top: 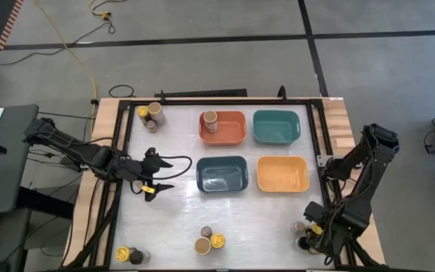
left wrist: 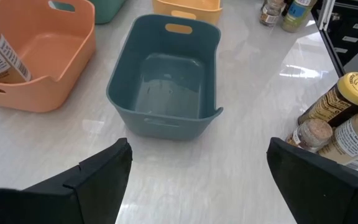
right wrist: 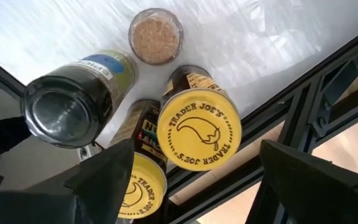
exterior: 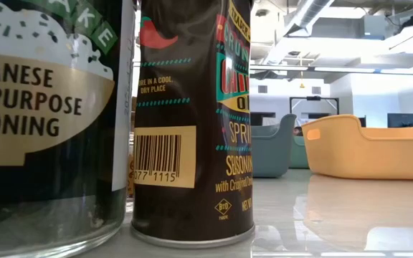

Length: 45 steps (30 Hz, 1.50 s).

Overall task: Sort spices by type
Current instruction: Put the yellow spice bottle into the green bin

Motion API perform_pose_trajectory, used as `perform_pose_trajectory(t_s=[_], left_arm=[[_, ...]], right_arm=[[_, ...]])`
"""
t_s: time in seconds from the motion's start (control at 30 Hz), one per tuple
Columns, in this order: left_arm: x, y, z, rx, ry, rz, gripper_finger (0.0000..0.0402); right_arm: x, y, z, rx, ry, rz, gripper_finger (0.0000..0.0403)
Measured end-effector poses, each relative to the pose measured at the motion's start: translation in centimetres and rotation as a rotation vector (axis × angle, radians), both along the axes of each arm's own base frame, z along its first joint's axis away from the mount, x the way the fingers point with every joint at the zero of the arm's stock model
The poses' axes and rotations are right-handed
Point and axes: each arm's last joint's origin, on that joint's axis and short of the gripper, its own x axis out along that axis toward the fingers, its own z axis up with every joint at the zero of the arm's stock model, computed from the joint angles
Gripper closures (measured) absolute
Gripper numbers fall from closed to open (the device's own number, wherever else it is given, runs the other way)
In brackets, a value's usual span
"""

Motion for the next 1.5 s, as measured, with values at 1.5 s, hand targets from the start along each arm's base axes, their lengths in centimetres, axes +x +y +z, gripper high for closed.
perform_pose_trajectory(t_s=[1.5], left_arm=[[0.0, 0.0, 0.0, 0.003, 0.001, -0.002, 0.0044]], right_arm=[[0.0, 0.1, -3.0, 0.057, 0.004, 0.002, 0.0143]])
